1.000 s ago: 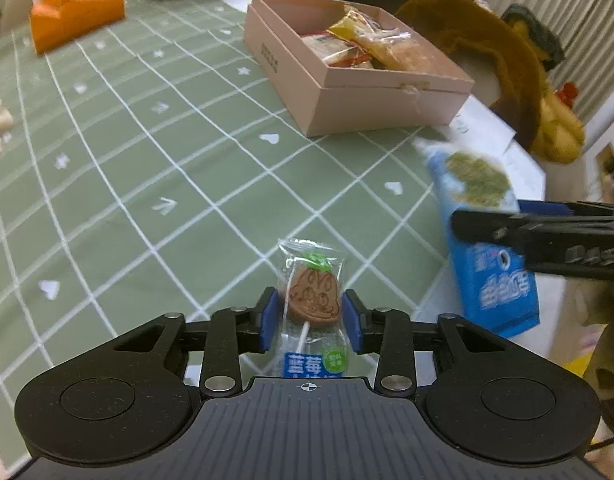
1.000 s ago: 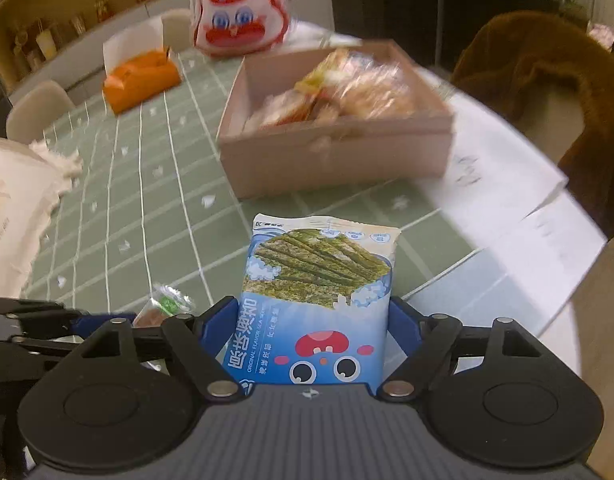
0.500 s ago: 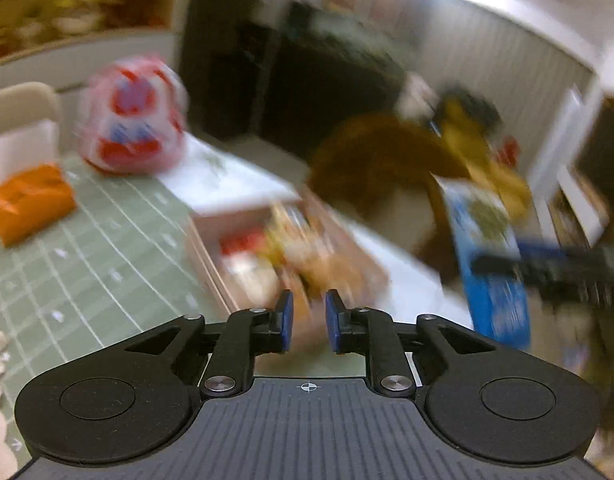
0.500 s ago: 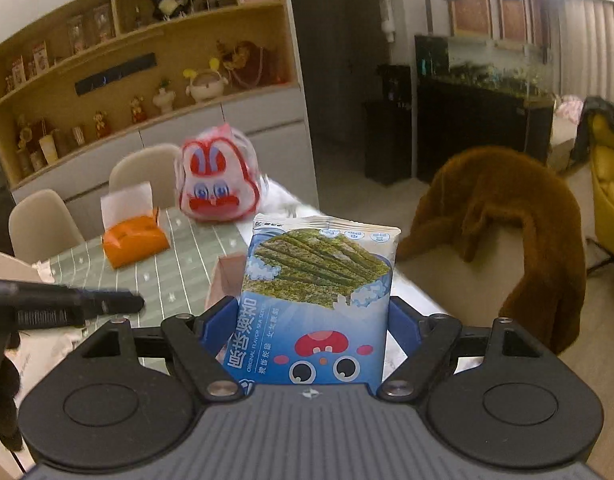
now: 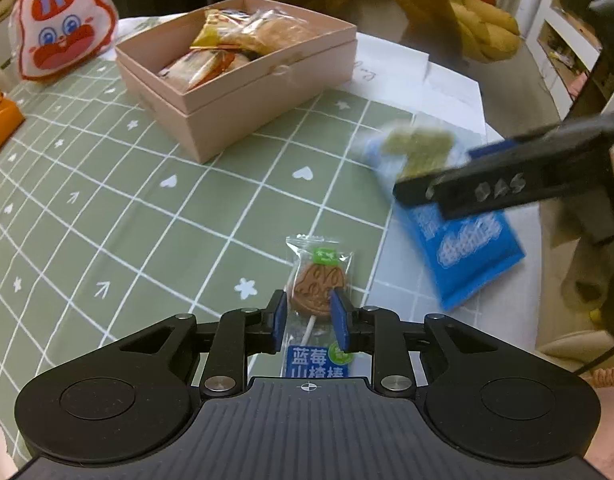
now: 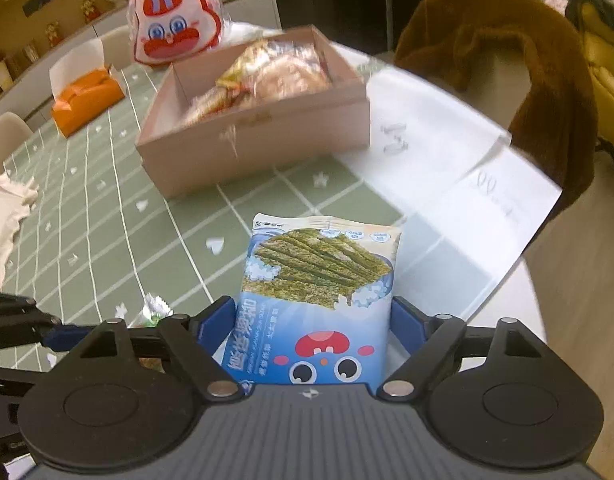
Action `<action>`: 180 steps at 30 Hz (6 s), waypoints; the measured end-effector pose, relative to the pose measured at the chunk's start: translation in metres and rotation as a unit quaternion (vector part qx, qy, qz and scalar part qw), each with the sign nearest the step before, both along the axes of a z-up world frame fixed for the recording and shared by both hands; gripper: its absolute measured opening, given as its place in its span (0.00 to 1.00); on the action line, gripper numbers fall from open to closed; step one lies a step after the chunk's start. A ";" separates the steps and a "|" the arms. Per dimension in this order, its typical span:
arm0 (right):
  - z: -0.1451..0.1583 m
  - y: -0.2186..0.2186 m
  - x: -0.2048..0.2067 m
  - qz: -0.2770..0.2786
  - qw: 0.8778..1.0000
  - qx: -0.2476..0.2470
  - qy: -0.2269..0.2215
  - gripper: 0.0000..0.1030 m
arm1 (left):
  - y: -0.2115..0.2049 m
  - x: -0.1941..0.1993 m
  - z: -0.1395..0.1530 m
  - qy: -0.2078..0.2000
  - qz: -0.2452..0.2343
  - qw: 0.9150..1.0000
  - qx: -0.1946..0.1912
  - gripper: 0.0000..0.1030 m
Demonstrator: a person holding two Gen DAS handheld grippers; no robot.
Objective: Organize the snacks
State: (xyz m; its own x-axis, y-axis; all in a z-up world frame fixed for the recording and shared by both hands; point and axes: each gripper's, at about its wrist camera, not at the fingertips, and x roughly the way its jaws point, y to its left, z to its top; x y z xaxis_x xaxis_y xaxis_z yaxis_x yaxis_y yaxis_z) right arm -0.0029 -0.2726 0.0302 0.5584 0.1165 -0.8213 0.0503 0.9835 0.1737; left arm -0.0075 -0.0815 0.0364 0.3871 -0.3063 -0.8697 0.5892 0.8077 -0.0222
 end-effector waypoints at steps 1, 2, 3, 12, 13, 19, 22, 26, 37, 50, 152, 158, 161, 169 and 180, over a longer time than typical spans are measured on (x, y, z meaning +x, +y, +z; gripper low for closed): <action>-0.004 0.001 0.001 -0.003 1.000 0.001 0.009 0.81 | 0.002 0.001 0.000 0.001 0.002 1.000 -0.003 0.30; -0.009 0.001 0.000 -0.004 1.000 0.007 0.016 0.83 | 0.001 0.003 0.000 0.003 0.006 1.000 -0.006 0.31; -0.010 0.001 0.001 -0.007 1.000 0.008 0.008 0.83 | 0.000 0.006 -0.001 0.005 0.009 1.000 -0.009 0.32; -0.012 0.008 -0.003 -0.005 1.000 -0.011 -0.001 0.85 | 0.000 0.009 -0.003 0.012 0.019 0.999 -0.028 0.37; -0.012 0.010 -0.003 -0.003 1.000 -0.016 -0.001 0.85 | 0.002 0.010 -0.004 0.008 0.022 0.999 -0.027 0.42; -0.015 0.017 -0.005 0.008 1.000 -0.028 -0.001 0.93 | 0.015 0.007 0.003 0.006 0.024 0.998 -0.057 0.39; -0.013 0.010 -0.003 -0.001 1.000 0.000 0.002 0.95 | 0.003 -0.005 0.003 -0.008 -0.024 0.999 -0.036 0.40; -0.011 -0.002 0.000 -0.007 0.999 0.037 0.008 0.95 | -0.013 -0.016 -0.006 -0.020 -0.056 0.998 -0.001 0.45; -0.011 -0.012 -0.001 -0.019 0.997 0.079 0.004 0.97 | -0.002 0.002 -0.008 -0.014 -0.008 1.000 -0.012 0.49; -0.013 -0.003 -0.004 -0.005 0.999 0.050 -0.002 1.00 | -0.007 0.007 -0.017 -0.012 -0.015 0.999 -0.026 0.42; -0.017 0.079 0.030 0.012 0.994 -0.090 -0.062 0.86 | 0.066 0.027 -0.031 -0.143 0.174 0.972 -0.064 0.42; -0.027 0.065 0.021 -0.051 0.992 -0.078 -0.090 1.00 | 0.062 0.017 -0.039 -0.185 0.171 0.965 -0.066 0.42; -0.032 0.063 0.011 -0.052 0.989 -0.082 -0.112 1.00 | 0.058 0.022 -0.038 -0.184 0.171 0.966 -0.066 0.42; -0.037 0.066 0.007 -0.060 0.985 -0.085 -0.137 1.00 | 0.051 0.027 -0.040 -0.187 0.160 0.967 -0.066 0.42; -0.037 0.066 0.007 -0.061 0.985 -0.085 -0.137 1.00 | 0.053 0.027 -0.040 -0.186 0.160 0.967 -0.070 0.42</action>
State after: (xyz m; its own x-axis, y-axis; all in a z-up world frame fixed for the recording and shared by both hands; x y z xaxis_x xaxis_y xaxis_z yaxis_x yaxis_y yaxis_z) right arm 0.0039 -0.2069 -0.0073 0.7638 -0.0911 -0.6390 0.1434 0.9892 0.0304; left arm 0.0197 -0.0284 -0.0037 0.7596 -0.2236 -0.6107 0.2983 0.9542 0.0217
